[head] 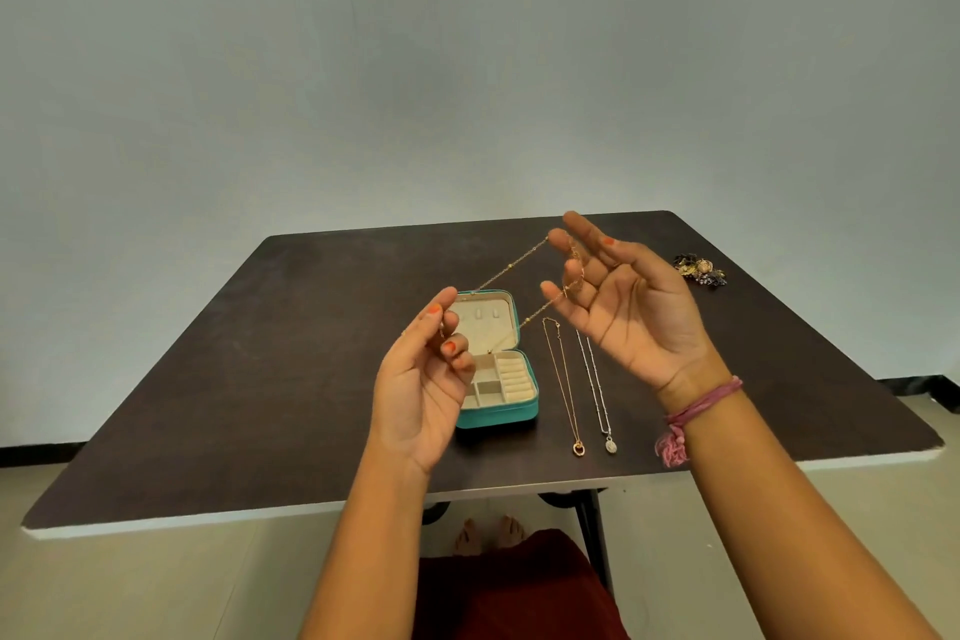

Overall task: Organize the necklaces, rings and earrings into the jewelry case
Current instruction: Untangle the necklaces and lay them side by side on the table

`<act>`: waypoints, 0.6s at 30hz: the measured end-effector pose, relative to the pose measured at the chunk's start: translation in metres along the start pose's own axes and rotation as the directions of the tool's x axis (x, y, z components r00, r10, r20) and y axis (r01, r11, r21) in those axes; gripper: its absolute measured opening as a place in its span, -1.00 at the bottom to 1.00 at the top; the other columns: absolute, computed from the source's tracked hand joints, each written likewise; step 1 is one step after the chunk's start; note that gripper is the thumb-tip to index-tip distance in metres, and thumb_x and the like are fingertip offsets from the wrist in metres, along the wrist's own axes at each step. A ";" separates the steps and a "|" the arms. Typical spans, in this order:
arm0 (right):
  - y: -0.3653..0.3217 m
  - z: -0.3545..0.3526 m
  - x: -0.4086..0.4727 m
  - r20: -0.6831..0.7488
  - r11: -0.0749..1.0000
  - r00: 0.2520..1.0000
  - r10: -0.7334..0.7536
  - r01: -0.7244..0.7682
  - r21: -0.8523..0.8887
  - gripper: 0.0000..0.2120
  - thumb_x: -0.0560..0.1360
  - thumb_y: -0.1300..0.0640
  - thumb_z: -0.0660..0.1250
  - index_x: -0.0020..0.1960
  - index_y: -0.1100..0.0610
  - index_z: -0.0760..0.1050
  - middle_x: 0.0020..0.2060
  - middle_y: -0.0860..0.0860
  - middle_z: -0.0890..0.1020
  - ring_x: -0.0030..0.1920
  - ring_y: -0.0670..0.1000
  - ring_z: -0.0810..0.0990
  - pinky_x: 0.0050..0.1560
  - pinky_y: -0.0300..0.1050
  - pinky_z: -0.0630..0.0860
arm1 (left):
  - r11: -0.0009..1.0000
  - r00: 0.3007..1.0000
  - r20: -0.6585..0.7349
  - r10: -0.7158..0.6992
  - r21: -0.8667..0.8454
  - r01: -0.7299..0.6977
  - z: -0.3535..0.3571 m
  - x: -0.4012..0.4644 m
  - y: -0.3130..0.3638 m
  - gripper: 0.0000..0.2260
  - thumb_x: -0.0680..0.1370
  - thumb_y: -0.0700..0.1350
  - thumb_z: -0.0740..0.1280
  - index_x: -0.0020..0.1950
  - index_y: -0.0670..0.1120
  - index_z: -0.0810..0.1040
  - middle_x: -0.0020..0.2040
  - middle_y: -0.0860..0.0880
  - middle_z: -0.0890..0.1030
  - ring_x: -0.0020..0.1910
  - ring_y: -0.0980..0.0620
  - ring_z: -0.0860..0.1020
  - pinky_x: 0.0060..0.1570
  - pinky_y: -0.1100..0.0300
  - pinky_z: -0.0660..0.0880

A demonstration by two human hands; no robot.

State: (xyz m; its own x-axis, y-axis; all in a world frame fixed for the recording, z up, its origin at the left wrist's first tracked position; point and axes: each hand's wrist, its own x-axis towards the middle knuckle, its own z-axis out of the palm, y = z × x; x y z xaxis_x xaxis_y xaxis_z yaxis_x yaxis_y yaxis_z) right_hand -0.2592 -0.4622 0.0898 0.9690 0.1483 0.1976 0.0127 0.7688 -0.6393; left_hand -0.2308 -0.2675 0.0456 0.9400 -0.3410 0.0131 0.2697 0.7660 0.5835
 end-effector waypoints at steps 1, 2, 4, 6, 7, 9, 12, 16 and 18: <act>0.000 0.001 -0.001 -0.010 0.999 1.000 0.002 -0.003 -0.038 -0.68 0.44 0.19 0.27 0.17 0.16 0.58 0.08 0.11 0.66 -0.23 -0.07 0.66 0.00 -0.03 0.62 | 0.999 1.000 -0.009 -0.005 0.033 0.005 -0.001 0.000 -0.002 -0.76 0.50 -0.21 0.27 0.14 -0.18 0.59 -0.28 -0.01 0.53 -0.38 0.16 0.43 -0.38 0.35 0.48; -0.002 0.004 -0.002 -0.016 0.995 1.000 0.002 -0.004 -0.101 -0.67 0.47 0.21 0.22 0.20 0.17 0.54 0.09 0.11 0.65 -0.24 -0.08 0.66 0.01 -0.03 0.62 | 0.997 1.000 -0.013 -0.016 0.079 0.017 -0.003 -0.001 -0.004 -0.76 0.53 -0.23 0.24 0.16 -0.19 0.58 -0.28 -0.01 0.53 -0.35 0.15 0.45 -0.32 0.32 0.52; -0.005 0.009 -0.005 -0.011 0.969 1.000 0.014 -0.016 -0.247 -0.65 0.48 0.26 0.19 0.24 0.18 0.49 0.13 0.14 0.63 -0.22 -0.07 0.67 0.03 -0.05 0.61 | 0.974 0.998 -0.025 -0.054 0.217 0.059 -0.007 -0.004 -0.007 -0.75 0.56 -0.27 0.18 0.16 -0.20 0.57 -0.28 -0.03 0.54 -0.29 0.10 0.50 -0.19 0.23 0.55; -0.009 0.014 -0.007 -0.003 0.921 0.999 0.051 -0.048 -0.387 -0.63 0.46 0.30 0.21 0.26 0.20 0.48 0.16 0.17 0.62 -0.15 -0.03 0.68 0.01 -0.08 0.62 | 0.913 0.994 -0.041 -0.103 0.393 0.111 -0.011 -0.007 -0.010 -0.73 0.56 -0.30 0.14 0.15 -0.21 0.57 -0.26 -0.05 0.54 -0.24 0.05 0.54 -0.07 0.16 0.54; -0.011 0.017 -0.009 -0.002 0.887 0.997 0.071 -0.064 -0.458 -0.62 0.45 0.32 0.22 0.26 0.20 0.48 0.16 0.18 0.62 -0.11 -0.02 0.69 0.00 -0.11 0.62 | 0.870 0.990 -0.037 -0.133 0.474 0.135 -0.011 -0.009 -0.011 -0.71 0.55 -0.31 0.12 0.16 -0.20 0.56 -0.24 -0.06 0.55 -0.20 0.04 0.55 -0.02 0.13 0.53; -0.015 0.021 -0.012 0.010 0.809 0.993 0.114 -0.087 -0.582 -0.59 0.44 0.36 0.26 0.28 0.19 0.47 0.16 0.16 0.62 -0.02 0.01 0.68 0.01 -0.14 0.61 | 0.776 0.983 -0.006 -0.184 0.613 0.149 -0.009 -0.013 -0.011 -0.69 0.53 -0.34 0.11 0.16 -0.18 0.56 -0.18 -0.07 0.59 -0.10 0.01 0.58 0.09 0.11 0.50; -0.020 0.028 -0.015 0.046 0.719 0.980 0.193 -0.109 -0.686 -0.58 0.43 0.36 0.28 0.28 0.18 0.47 0.15 0.16 0.63 0.06 0.05 0.66 0.01 -0.15 0.61 | 0.698 0.982 0.082 -0.168 0.713 0.060 0.002 -0.013 -0.006 -0.64 0.50 -0.39 0.15 0.17 -0.12 0.57 0.04 -0.08 0.65 0.13 0.00 0.59 0.20 0.17 0.47; -0.025 0.032 -0.015 0.056 0.572 0.964 0.261 -0.108 -0.813 -0.62 0.48 0.38 0.25 0.29 0.21 0.46 0.14 0.15 0.64 0.14 0.09 0.63 0.04 -0.15 0.60 | 0.850 0.964 0.233 -0.130 0.526 -0.013 0.023 -0.010 0.002 -0.69 0.49 -0.34 0.24 0.17 -0.10 0.56 0.06 -0.07 0.65 0.10 0.02 0.60 0.20 0.16 0.50; -0.029 0.032 -0.015 0.063 0.468 0.957 0.284 -0.081 -0.880 -0.62 0.52 0.40 0.23 0.31 0.21 0.44 0.14 0.12 0.64 0.17 0.08 0.61 0.11 -0.10 0.57 | 0.867 0.962 0.243 -0.127 0.498 -0.012 0.030 -0.011 0.004 -0.72 0.54 -0.38 0.22 0.14 -0.10 0.56 -0.02 -0.06 0.68 -0.01 0.03 0.64 0.11 0.17 0.56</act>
State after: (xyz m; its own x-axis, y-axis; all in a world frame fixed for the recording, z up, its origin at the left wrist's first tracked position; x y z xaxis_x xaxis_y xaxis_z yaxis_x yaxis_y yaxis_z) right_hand -0.2819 -0.4670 0.1296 0.9150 0.3998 0.0544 0.1446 -0.1992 -0.9692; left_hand -0.2466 -0.2767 0.0717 0.8190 -0.5574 0.1361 0.1189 0.3970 0.9101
